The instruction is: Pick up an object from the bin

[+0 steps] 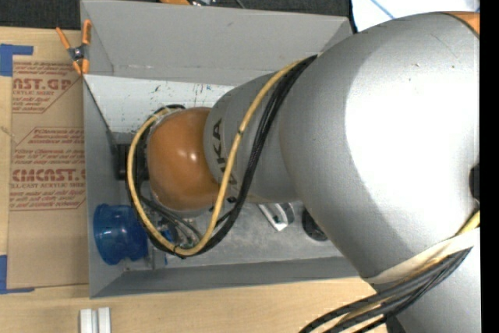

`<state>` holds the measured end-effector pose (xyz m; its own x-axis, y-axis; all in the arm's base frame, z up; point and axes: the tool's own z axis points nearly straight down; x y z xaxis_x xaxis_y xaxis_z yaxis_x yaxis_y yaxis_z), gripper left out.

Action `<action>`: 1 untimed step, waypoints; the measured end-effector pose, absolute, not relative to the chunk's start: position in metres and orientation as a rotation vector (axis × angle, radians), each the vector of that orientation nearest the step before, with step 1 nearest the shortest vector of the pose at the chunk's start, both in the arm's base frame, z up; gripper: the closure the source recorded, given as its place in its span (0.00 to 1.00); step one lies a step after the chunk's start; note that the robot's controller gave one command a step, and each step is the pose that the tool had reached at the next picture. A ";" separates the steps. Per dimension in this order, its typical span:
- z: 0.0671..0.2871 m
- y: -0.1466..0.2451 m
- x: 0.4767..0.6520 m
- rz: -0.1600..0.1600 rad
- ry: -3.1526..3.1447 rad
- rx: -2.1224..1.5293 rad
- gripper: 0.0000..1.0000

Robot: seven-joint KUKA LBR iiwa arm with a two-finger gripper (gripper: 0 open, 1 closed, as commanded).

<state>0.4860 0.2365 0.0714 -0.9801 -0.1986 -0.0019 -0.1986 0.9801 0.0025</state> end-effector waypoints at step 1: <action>0.071 0.236 0.486 0.004 3.124 -0.313 1.00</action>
Offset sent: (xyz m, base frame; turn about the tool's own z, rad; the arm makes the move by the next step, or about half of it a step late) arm 0.0000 0.0000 0.0435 0.0004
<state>0.4860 0.2365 0.0715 -0.9802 -0.1982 -0.0018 -0.1982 0.9802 0.0026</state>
